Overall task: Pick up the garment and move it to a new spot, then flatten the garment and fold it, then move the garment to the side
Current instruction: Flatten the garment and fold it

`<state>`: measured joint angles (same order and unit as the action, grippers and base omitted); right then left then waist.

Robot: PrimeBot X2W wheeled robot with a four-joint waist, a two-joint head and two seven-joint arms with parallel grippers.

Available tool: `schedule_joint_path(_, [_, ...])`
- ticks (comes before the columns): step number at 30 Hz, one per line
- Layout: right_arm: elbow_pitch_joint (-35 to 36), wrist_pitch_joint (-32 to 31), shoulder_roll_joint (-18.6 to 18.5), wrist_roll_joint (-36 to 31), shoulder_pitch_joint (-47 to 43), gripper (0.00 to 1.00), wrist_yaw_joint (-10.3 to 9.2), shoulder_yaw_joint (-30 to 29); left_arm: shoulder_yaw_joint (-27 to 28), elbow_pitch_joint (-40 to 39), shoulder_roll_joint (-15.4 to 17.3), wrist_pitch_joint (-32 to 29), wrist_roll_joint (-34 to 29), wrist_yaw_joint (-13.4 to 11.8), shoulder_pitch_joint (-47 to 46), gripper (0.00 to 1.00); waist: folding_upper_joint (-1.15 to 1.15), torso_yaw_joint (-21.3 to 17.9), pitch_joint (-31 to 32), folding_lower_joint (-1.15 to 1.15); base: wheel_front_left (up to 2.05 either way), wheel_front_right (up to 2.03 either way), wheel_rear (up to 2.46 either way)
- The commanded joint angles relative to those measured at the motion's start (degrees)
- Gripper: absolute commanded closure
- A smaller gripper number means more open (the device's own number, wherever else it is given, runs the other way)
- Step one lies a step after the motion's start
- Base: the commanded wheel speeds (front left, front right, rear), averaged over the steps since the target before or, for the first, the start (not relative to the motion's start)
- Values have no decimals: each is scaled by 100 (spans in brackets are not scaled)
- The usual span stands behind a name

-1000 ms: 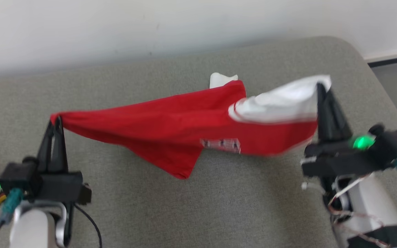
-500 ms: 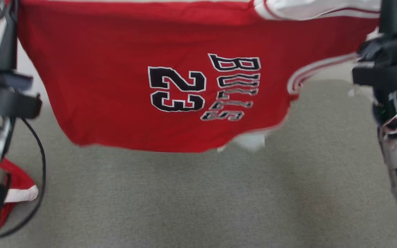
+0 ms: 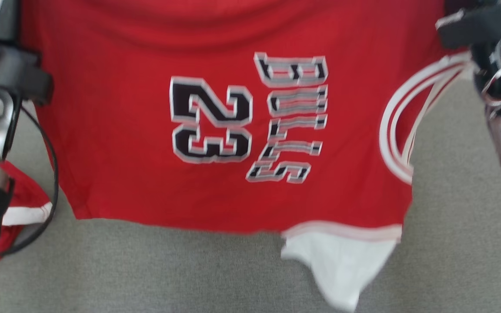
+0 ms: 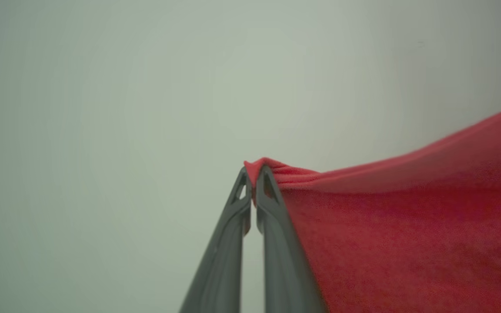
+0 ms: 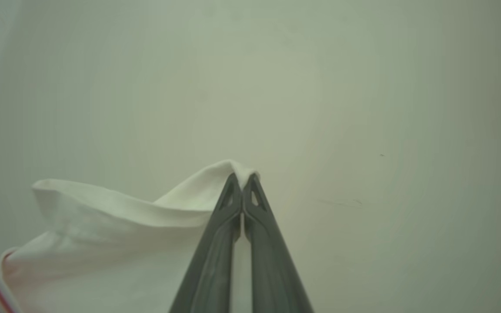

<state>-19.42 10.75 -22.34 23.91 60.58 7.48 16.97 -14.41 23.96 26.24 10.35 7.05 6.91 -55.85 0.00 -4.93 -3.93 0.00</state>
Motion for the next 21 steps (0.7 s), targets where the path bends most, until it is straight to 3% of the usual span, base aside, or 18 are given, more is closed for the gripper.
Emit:
schedule_joint_path(1, [-130, 56, -16, -75, 235, 100, 3, -27, 33, 108, -76, 69, 36, -85, -204, 100, 0, -72, -1017, 0, 0, 0, 0])
schedule_joint_path(7, [-913, 287, 70, -541, 1501, 100, 3, -341, 48, 703, -105, 242, -184, -291, -1370, 100, 0, -185, -2108, 0, 0, 0, 0])
schedule_joint_path(14, [-1537, 441, 47, -1353, 2692, 100, 3, -1091, -109, 985, -100, 468, -561, -420, -2737, 100, 0, -194, -2554, 0, 0, 0, 0])
schedule_joint_path(17, [-1485, 444, 20, -1553, 2826, 100, 3, -1407, -83, 916, -93, 480, -579, -455, -3028, 100, 0, -193, -2716, 0, 0, 0, 0])
schedule_joint_path(21, [-1435, 437, 27, -1598, 2560, 100, 2, -1528, 0, 801, -14, 483, -488, -518, -2740, 100, 0, -254, -2941, 0, 0, 0, 0])
